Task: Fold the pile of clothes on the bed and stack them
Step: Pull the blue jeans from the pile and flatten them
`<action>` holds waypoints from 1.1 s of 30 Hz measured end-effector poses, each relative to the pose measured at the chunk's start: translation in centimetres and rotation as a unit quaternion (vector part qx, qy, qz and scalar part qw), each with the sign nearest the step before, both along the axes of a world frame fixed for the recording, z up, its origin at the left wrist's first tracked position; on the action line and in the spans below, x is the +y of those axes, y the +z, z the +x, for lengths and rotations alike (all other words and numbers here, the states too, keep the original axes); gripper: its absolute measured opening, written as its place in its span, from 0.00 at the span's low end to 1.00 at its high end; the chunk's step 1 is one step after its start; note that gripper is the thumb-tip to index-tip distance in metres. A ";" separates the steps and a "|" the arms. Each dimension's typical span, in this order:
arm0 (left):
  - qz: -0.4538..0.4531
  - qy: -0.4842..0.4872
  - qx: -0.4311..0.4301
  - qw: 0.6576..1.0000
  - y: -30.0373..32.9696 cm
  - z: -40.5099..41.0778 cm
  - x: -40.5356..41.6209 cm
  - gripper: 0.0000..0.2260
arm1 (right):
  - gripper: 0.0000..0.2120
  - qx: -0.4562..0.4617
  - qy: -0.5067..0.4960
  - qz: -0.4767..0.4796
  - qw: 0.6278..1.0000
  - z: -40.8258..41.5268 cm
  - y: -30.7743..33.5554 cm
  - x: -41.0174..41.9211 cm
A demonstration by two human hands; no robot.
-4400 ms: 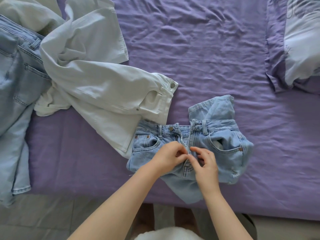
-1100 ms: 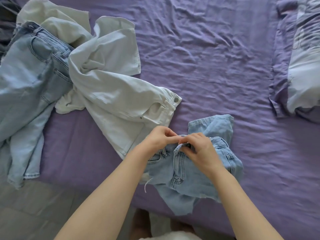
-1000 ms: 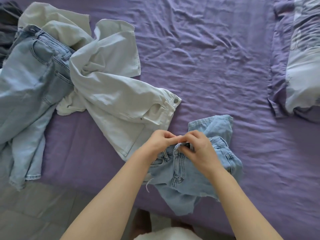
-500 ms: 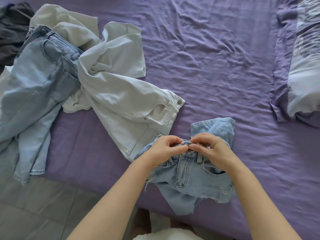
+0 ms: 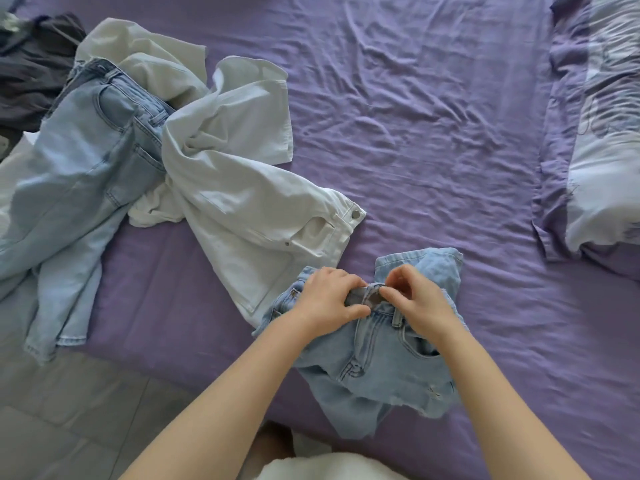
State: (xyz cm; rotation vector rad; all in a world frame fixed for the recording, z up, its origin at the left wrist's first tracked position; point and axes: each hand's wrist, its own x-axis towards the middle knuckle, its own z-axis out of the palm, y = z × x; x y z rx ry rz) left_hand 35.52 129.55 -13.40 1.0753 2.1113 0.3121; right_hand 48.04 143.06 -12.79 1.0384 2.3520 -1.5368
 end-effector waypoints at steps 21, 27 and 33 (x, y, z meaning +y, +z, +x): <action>0.038 0.477 -0.038 0.877 -4.0 -22.3 -10.7 0.38 | 0.42 -0.157 0.059 0.155 0.974 -18.6 -3.8 -5.9; 0.088 0.509 -0.085 0.852 -5.7 -28.8 -10.9 0.43 | 0.46 -0.187 0.125 0.262 0.938 -26.7 -6.0 -10.4; 0.087 0.635 -0.201 0.741 -7.4 -29.7 -10.3 0.41 | 0.48 -0.227 0.095 0.184 0.952 -27.9 -8.4 -12.7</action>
